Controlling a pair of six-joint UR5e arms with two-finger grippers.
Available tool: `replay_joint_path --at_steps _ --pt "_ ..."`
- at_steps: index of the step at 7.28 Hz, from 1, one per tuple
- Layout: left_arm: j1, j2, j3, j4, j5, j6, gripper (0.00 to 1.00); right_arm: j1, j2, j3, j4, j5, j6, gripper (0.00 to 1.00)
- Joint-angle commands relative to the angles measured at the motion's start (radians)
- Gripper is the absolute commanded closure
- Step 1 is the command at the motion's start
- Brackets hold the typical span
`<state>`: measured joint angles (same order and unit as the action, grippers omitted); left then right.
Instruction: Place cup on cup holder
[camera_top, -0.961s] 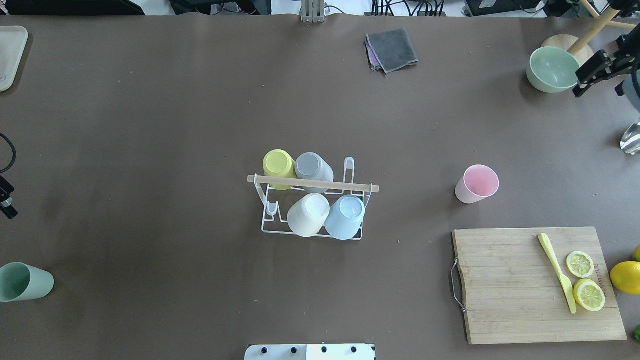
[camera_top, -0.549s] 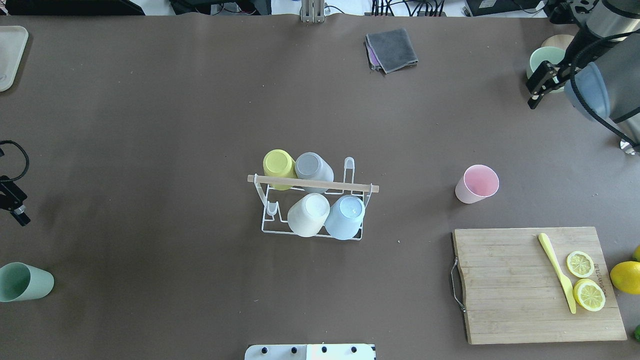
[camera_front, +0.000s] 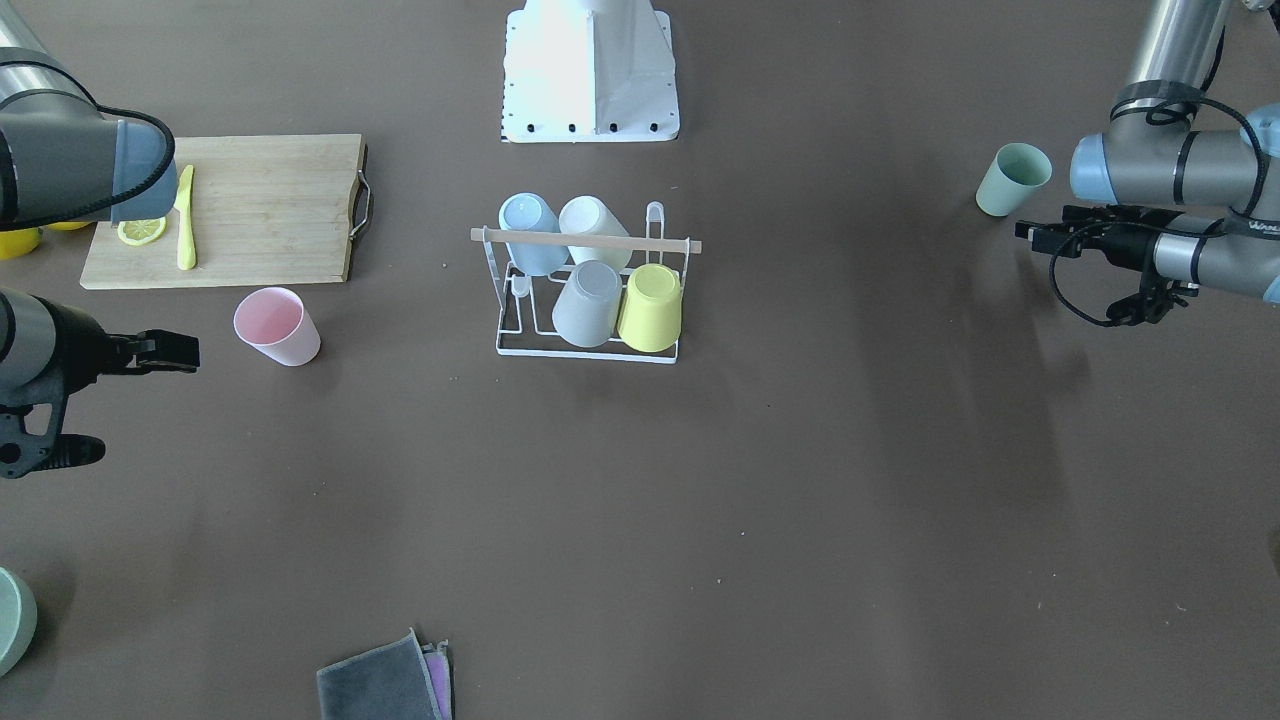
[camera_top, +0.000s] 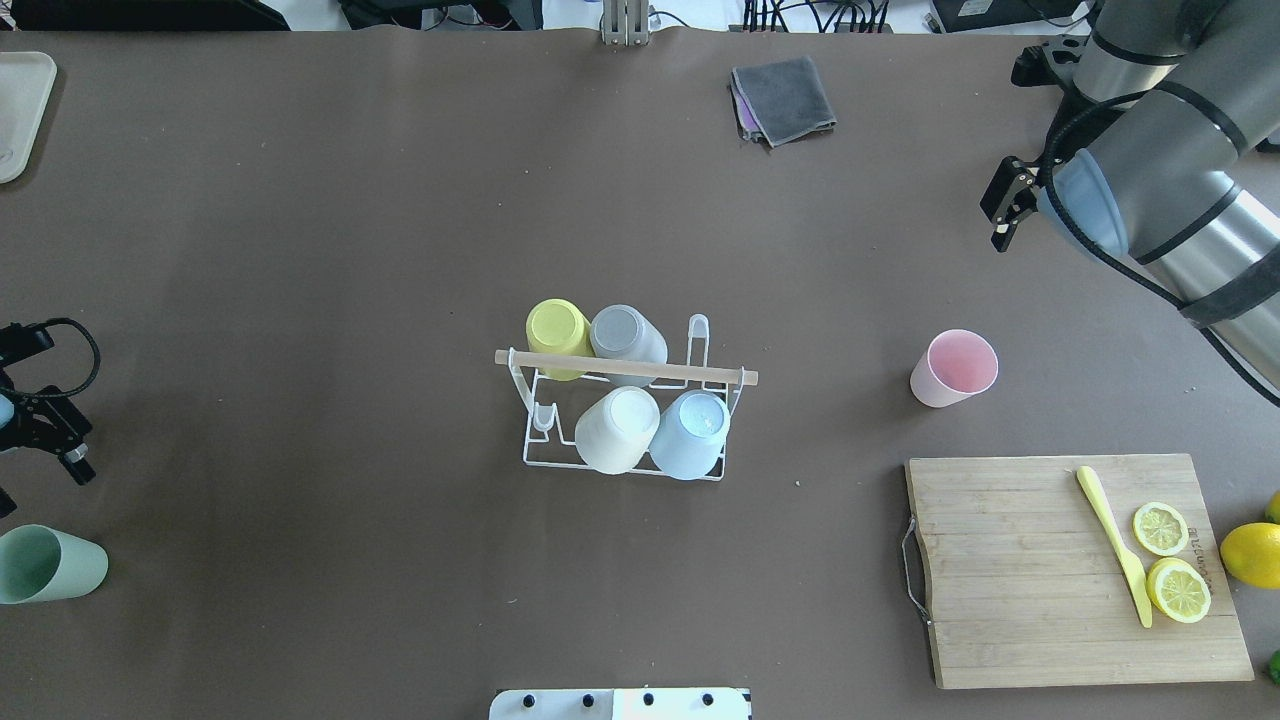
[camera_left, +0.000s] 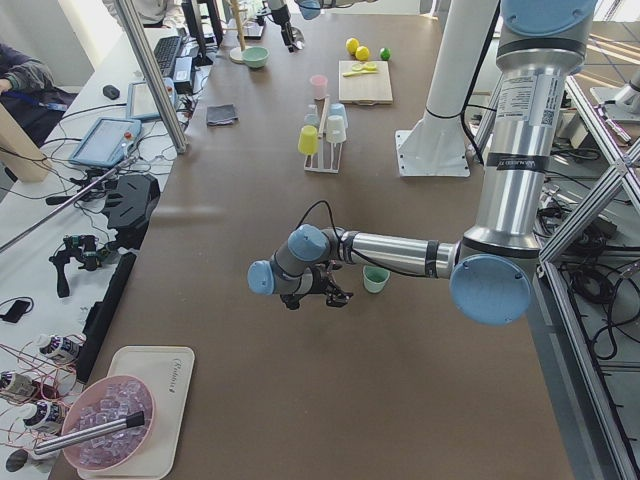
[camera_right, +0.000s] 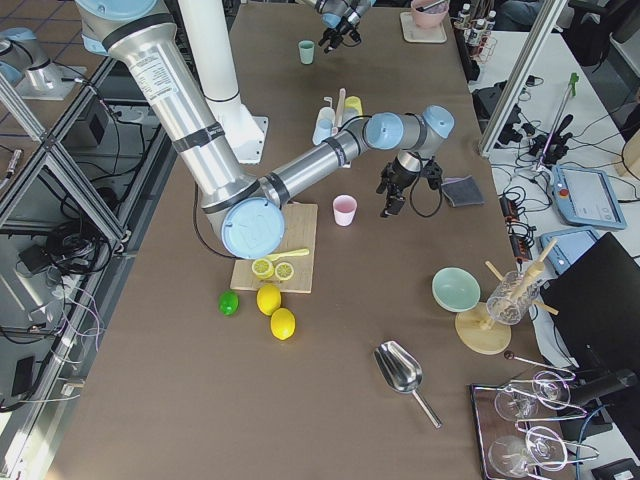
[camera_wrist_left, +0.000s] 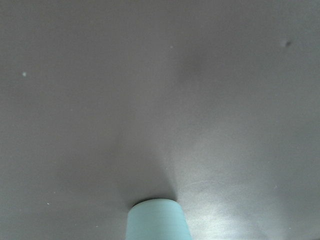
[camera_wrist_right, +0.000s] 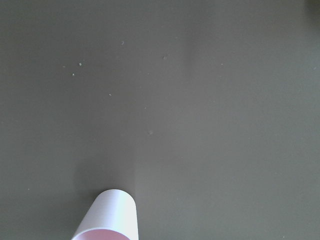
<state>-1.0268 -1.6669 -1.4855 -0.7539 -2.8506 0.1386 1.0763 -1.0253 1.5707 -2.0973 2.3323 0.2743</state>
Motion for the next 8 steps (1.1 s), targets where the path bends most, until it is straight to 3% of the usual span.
replay_joint_path --at_steps 1,7,8 --pt "0.033 0.006 0.001 0.005 -0.003 0.001 0.03 -0.033 0.155 -0.151 -0.076 -0.005 -0.01 0.0" --pt "0.111 0.022 0.002 0.025 -0.042 0.022 0.03 -0.13 0.198 -0.244 -0.11 -0.013 -0.104 0.0" --pt "0.119 0.022 0.004 0.025 -0.044 0.029 0.03 -0.131 0.235 -0.32 -0.118 -0.017 -0.2 0.0"
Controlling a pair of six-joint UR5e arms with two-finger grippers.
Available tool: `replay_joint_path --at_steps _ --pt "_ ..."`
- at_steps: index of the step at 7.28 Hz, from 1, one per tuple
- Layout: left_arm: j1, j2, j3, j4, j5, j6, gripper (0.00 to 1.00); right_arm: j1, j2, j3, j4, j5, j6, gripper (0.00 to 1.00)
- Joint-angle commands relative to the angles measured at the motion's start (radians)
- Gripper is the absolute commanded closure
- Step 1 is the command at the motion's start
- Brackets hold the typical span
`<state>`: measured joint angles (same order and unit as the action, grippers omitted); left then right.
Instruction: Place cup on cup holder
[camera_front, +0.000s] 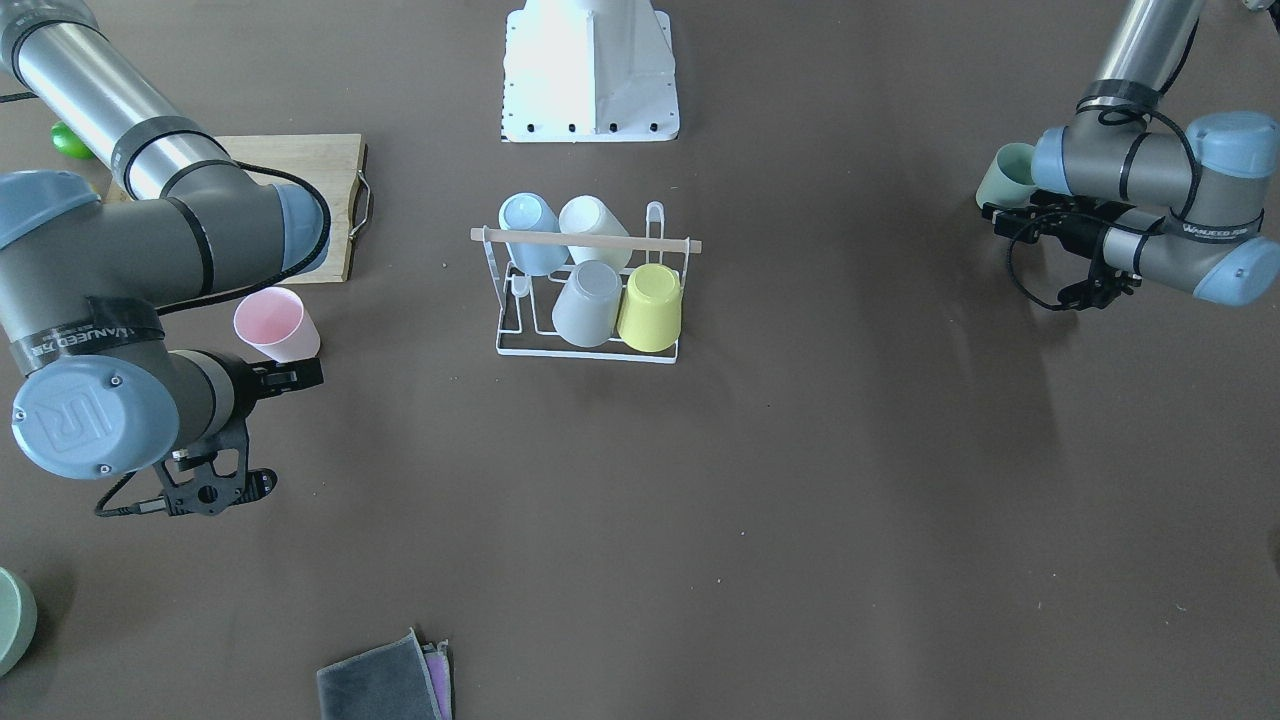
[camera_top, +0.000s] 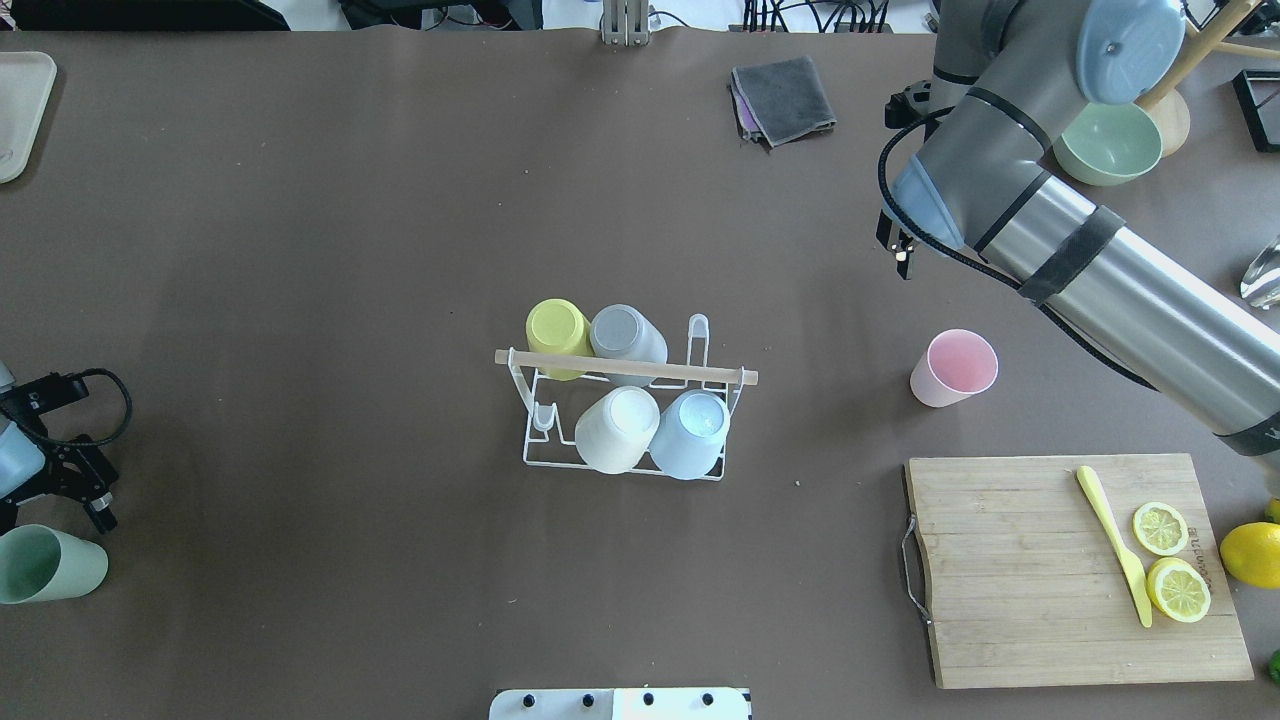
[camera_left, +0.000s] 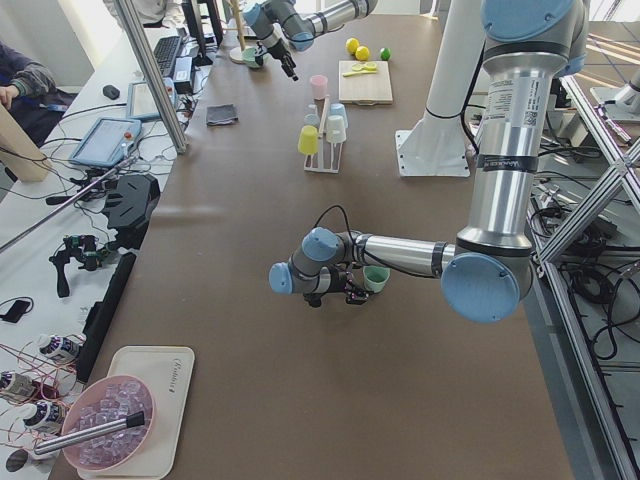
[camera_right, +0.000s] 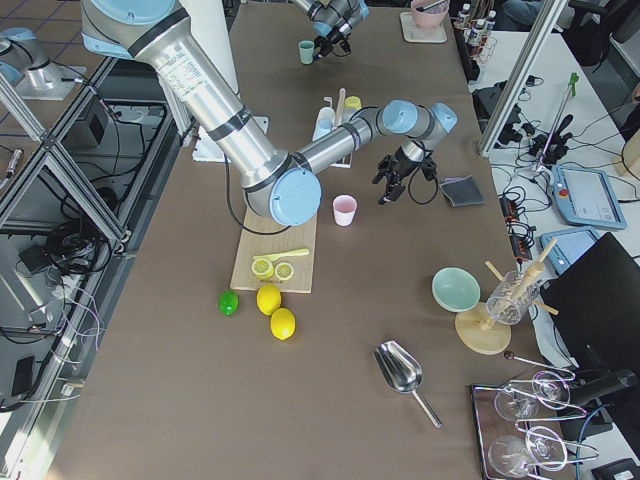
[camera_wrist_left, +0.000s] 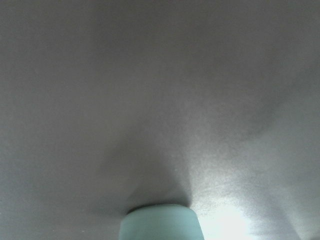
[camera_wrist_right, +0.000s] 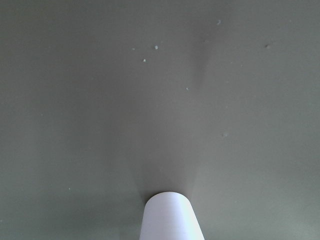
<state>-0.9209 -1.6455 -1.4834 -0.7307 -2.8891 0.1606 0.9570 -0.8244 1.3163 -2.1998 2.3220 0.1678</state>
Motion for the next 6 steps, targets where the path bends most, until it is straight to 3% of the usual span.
replay_joint_path --at_steps 1,3,5,6 --pt "0.014 0.012 0.002 0.002 -0.007 0.007 0.03 -0.023 0.041 -0.083 -0.029 -0.01 -0.111 0.0" --pt "0.017 0.012 0.002 0.002 -0.007 0.007 0.05 -0.041 0.039 -0.088 -0.063 -0.039 -0.141 0.02" --pt "0.025 0.012 -0.002 0.002 -0.007 0.004 0.35 -0.096 0.074 -0.13 -0.089 -0.047 -0.142 0.02" --pt "0.025 0.012 -0.003 0.002 -0.015 0.005 0.41 -0.13 0.123 -0.193 -0.109 -0.068 -0.145 0.02"
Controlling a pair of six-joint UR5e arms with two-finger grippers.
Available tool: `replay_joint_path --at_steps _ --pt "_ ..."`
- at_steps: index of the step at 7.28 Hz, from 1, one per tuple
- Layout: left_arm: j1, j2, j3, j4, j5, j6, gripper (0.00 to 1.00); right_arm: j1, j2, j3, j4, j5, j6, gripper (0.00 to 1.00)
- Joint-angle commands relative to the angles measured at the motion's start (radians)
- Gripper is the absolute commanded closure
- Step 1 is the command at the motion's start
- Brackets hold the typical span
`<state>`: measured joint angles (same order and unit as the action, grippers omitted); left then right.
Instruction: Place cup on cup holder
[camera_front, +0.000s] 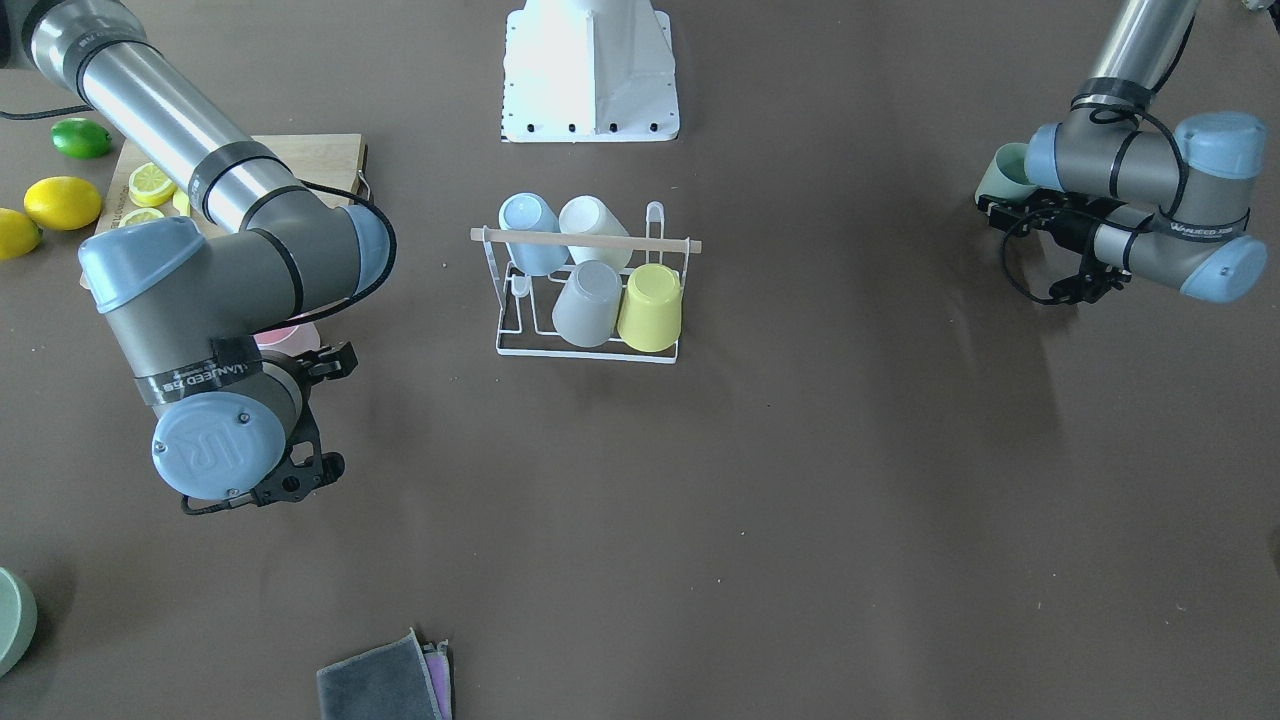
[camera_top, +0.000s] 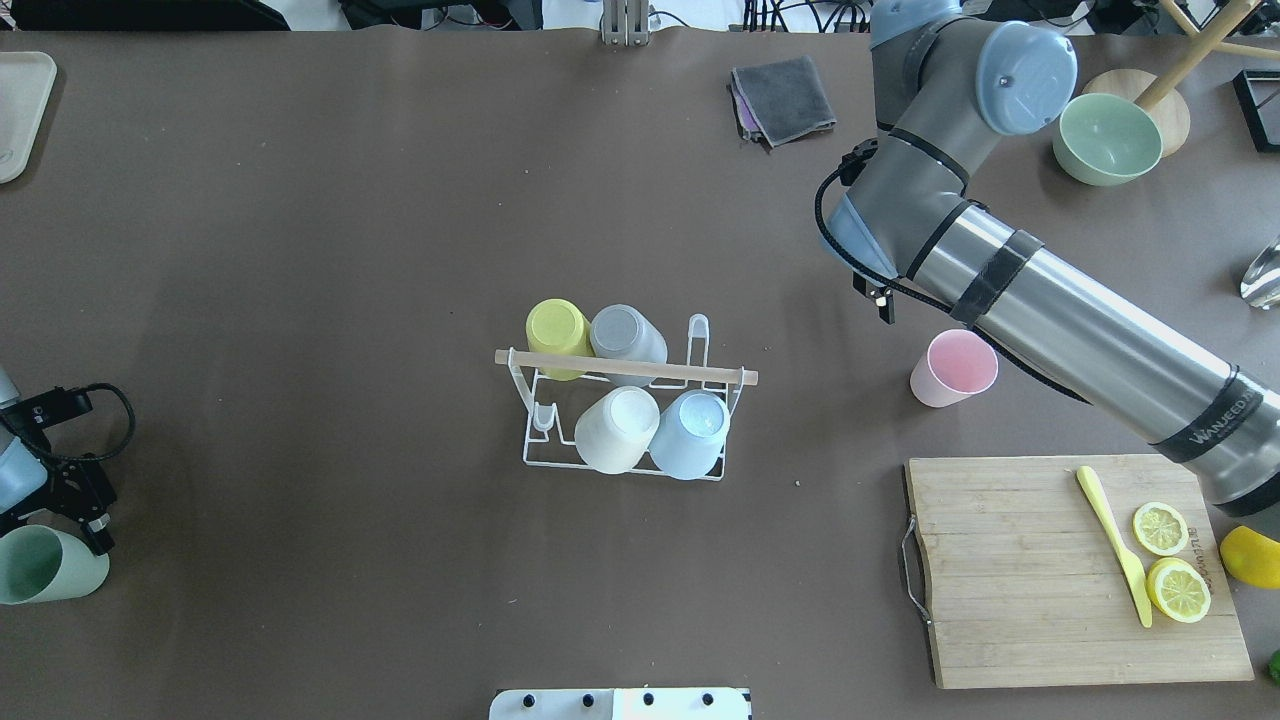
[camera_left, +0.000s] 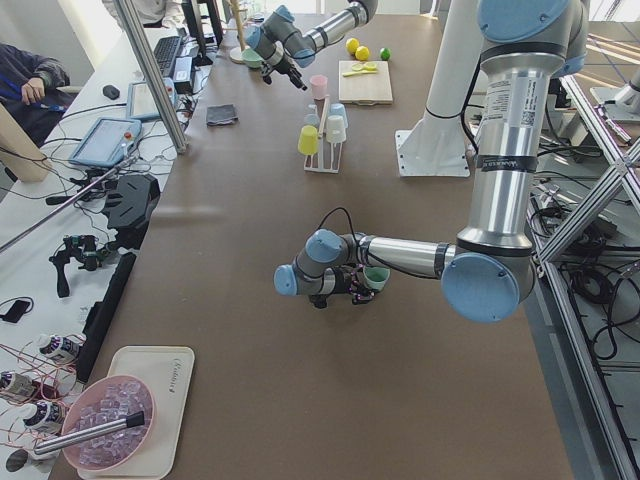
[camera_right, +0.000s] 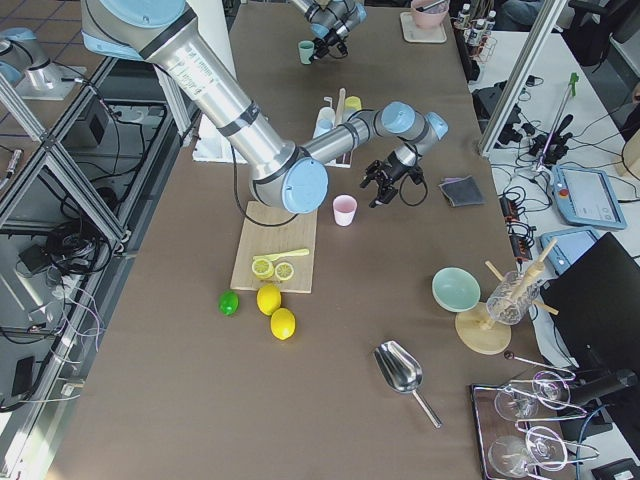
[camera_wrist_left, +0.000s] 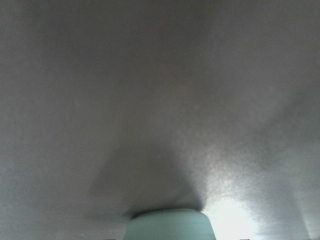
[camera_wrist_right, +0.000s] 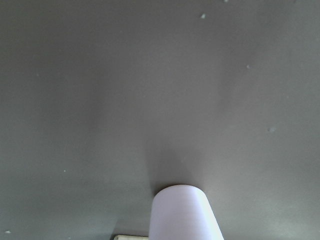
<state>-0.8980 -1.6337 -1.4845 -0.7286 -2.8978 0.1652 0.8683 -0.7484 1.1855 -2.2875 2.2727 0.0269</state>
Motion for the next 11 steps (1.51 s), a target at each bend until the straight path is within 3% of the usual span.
replay_joint_path --at_steps 1,4,9,11 --pt "0.002 0.0 -0.003 0.002 -0.011 -0.001 0.42 -0.069 0.076 -0.088 -0.059 -0.103 -0.021 0.02" --pt "0.002 -0.001 -0.011 0.002 -0.009 -0.007 0.43 -0.058 0.075 -0.09 -0.139 -0.221 -0.194 0.02" --pt "-0.06 -0.014 -0.055 0.003 -0.006 -0.012 0.44 -0.06 0.072 -0.155 -0.133 -0.141 -0.303 0.02" --pt "-0.149 -0.018 -0.071 -0.002 0.02 -0.012 0.46 -0.087 0.07 -0.202 -0.132 -0.201 -0.398 0.02"
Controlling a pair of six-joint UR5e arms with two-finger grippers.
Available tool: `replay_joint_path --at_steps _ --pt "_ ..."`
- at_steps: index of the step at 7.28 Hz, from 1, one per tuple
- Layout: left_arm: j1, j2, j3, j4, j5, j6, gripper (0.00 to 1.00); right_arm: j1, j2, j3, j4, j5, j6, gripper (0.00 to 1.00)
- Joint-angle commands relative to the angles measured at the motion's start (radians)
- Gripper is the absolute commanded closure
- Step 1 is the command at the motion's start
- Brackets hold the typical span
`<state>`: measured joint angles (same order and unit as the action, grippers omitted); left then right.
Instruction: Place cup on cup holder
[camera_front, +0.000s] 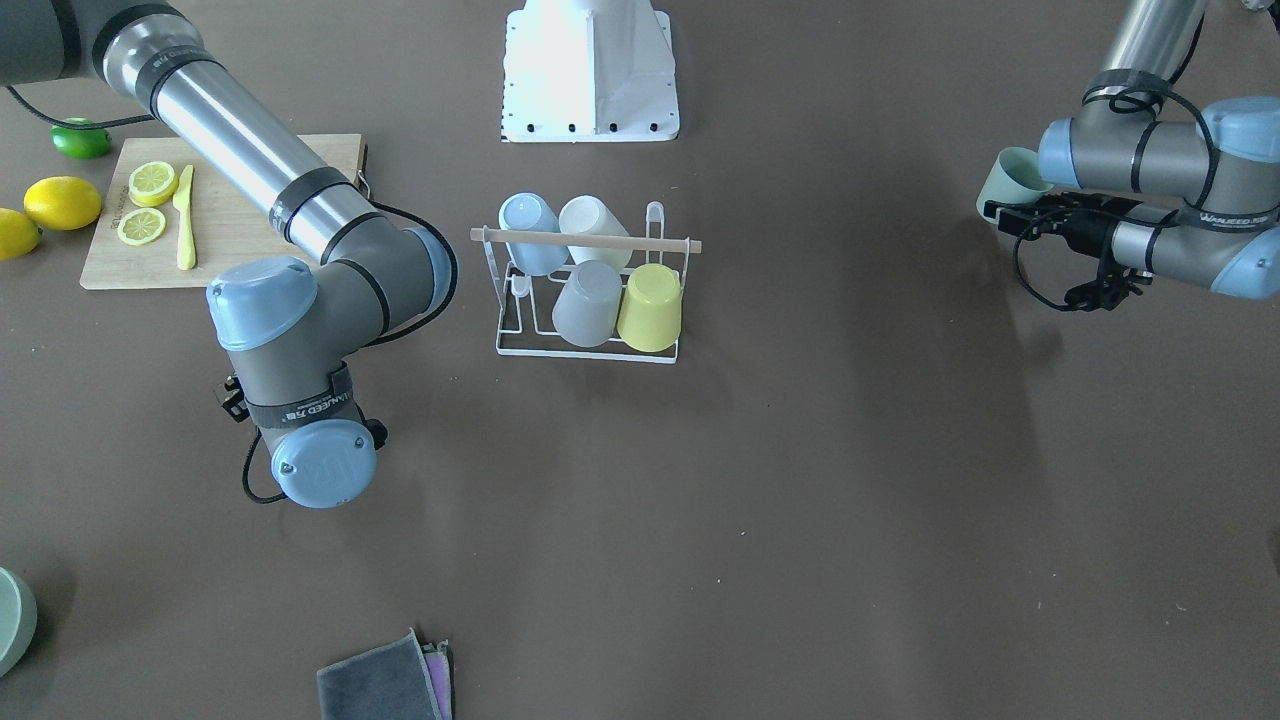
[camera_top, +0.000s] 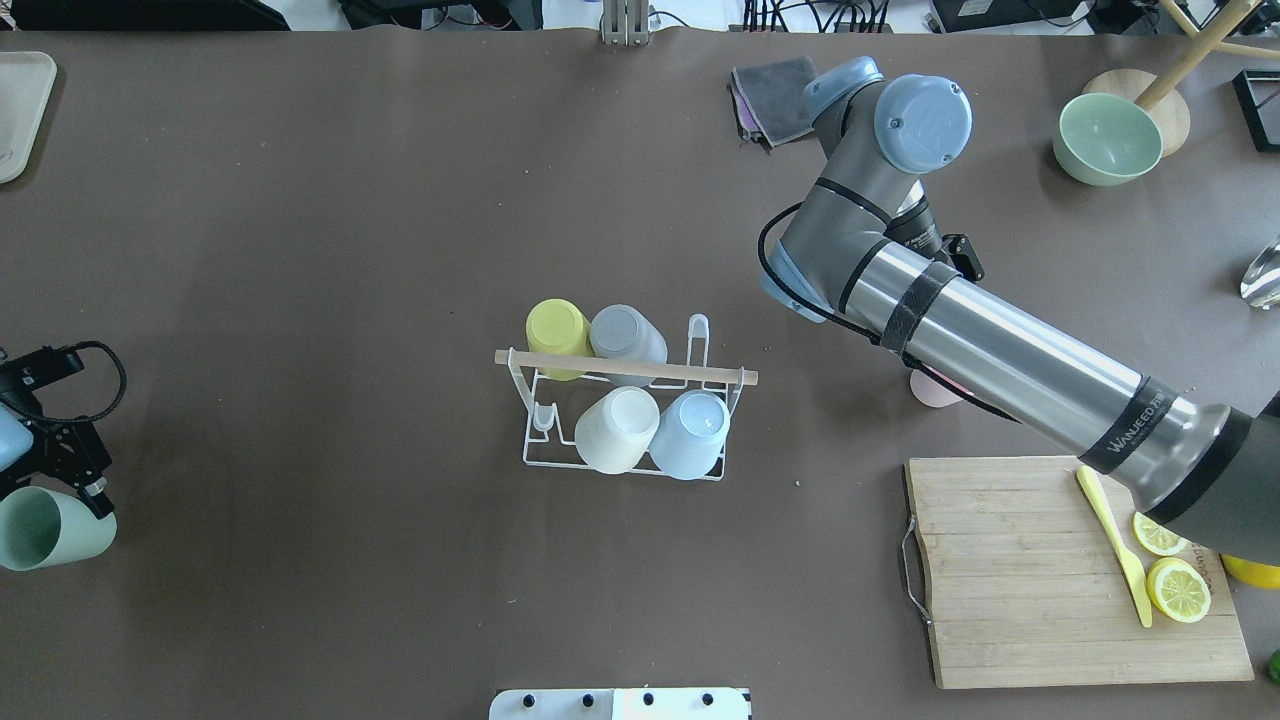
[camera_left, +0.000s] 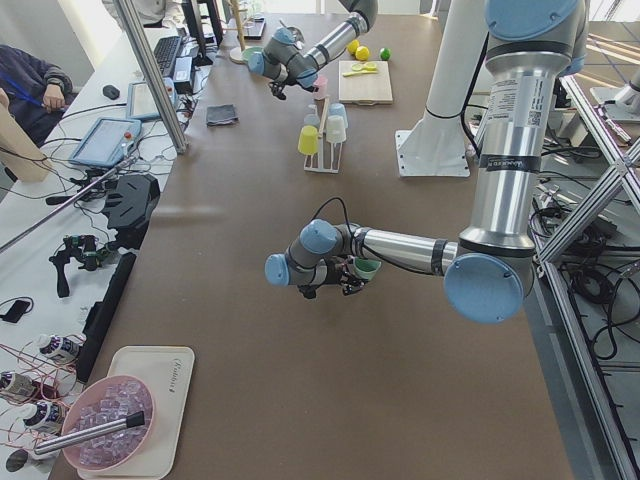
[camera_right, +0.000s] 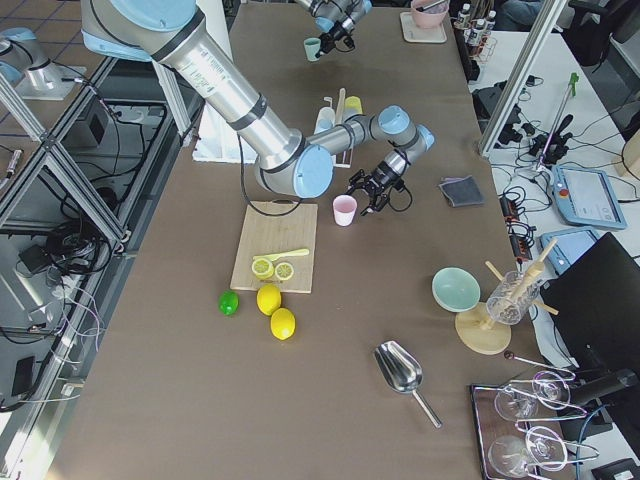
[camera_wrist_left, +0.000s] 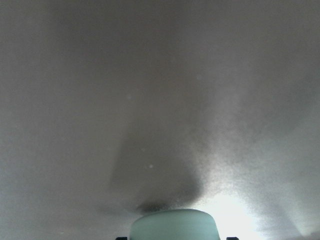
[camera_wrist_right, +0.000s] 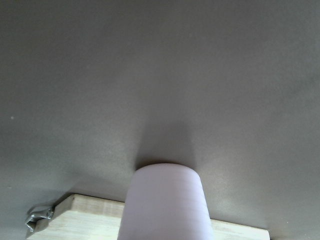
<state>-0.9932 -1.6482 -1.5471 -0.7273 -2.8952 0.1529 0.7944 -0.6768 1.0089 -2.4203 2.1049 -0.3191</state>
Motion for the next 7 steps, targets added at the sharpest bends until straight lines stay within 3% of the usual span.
replay_joint_path --at_steps 1,4,6,7 --pt "-0.124 -0.036 -0.01 -0.003 0.062 -0.001 0.46 -0.023 0.0 -0.033 0.001 -0.026 -0.051 0.02" --pt "-0.321 -0.126 -0.011 -0.009 0.187 0.002 0.48 -0.023 0.002 -0.055 0.001 0.04 -0.04 0.02" --pt "-0.428 -0.134 -0.079 -0.047 0.195 0.002 0.49 -0.024 0.0 -0.07 0.001 0.021 -0.052 0.02" --pt "-0.47 -0.134 -0.08 -0.129 0.195 0.001 0.49 -0.035 0.002 -0.076 0.001 0.009 -0.052 0.02"
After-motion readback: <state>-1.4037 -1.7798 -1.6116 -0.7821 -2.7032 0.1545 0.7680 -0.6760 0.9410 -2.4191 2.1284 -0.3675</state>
